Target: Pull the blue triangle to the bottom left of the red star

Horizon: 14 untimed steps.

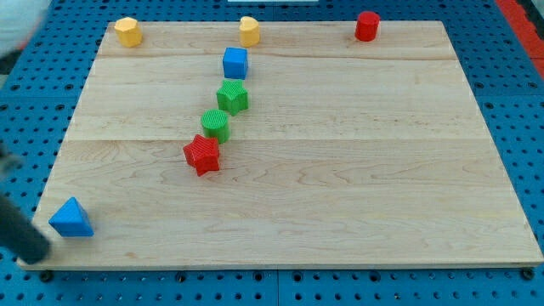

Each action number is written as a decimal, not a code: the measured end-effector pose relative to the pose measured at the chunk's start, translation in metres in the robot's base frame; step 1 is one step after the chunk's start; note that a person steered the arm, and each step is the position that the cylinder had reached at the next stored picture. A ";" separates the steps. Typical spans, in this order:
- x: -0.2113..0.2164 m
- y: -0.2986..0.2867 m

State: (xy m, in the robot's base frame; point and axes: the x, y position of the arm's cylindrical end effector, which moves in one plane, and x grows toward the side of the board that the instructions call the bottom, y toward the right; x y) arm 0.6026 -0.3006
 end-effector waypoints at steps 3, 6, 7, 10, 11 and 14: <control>-0.028 0.105; -0.069 0.172; -0.075 0.193; -0.130 0.174; -0.127 0.187; -0.108 0.164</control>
State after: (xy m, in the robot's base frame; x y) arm 0.4944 -0.1366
